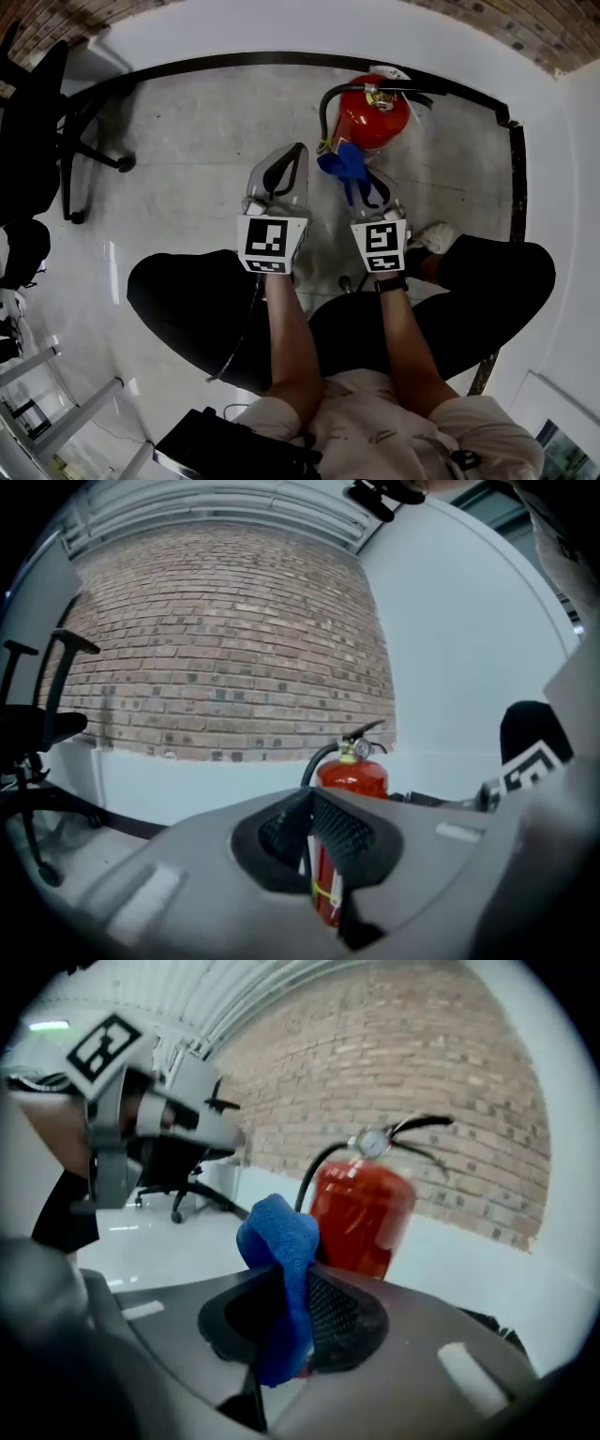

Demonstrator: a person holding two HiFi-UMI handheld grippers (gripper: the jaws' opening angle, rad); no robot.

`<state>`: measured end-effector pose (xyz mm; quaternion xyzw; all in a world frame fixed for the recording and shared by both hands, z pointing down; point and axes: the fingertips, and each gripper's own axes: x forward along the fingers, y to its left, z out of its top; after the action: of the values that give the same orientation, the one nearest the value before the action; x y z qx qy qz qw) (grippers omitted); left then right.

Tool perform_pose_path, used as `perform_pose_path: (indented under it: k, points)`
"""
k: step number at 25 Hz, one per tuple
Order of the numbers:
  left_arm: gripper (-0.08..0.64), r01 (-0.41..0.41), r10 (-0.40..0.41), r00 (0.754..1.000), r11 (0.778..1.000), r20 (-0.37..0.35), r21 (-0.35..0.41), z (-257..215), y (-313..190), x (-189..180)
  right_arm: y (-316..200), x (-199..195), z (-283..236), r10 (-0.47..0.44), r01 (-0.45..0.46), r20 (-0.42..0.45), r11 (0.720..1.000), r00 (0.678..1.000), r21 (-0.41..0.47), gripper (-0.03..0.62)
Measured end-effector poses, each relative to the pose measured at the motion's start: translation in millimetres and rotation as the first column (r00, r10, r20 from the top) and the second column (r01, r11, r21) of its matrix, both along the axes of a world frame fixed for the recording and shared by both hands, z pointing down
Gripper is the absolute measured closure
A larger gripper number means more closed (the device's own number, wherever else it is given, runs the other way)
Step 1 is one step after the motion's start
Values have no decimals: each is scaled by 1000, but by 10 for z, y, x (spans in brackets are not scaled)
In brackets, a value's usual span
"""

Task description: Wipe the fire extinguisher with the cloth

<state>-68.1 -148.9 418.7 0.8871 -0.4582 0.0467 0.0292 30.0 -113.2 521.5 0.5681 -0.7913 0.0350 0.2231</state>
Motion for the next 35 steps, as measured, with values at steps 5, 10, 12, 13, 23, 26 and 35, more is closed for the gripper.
perform_pose_path:
  k: [5, 10, 12, 13, 23, 26, 35]
  points:
    - [560, -14, 14, 997, 1000, -74, 0, -242, 67, 180, -198, 495, -1276, 124, -118, -6, 958, 992, 260, 524]
    - [560, -7, 10, 995, 1000, -99, 27, -423, 100, 190, -473, 468, -1392, 104, -69, -167, 976, 980, 205, 523]
    - [560, -2, 4, 996, 1000, -91, 29, -429, 113, 174, -533, 402, -1265, 84, -45, -216, 982, 973, 181, 525]
    - [560, 0, 3, 997, 1000, -83, 29, -423, 120, 170, -518, 381, -1233, 86, -43, -214, 980, 973, 195, 526]
    - [560, 29, -27, 999, 996, -27, 86, -450, 69, 87, -318, 105, 174, -48, 28, -265, 997, 963, -76, 527]
    - [560, 43, -42, 999, 994, -10, 96, -435, 23, 121, -334, 27, 789, -95, 45, -294, 984, 951, -173, 528]
    - [560, 53, -53, 999, 994, -2, 99, -356, -69, 155, -277, -160, 2141, -228, 73, -384, 923, 895, -378, 527]
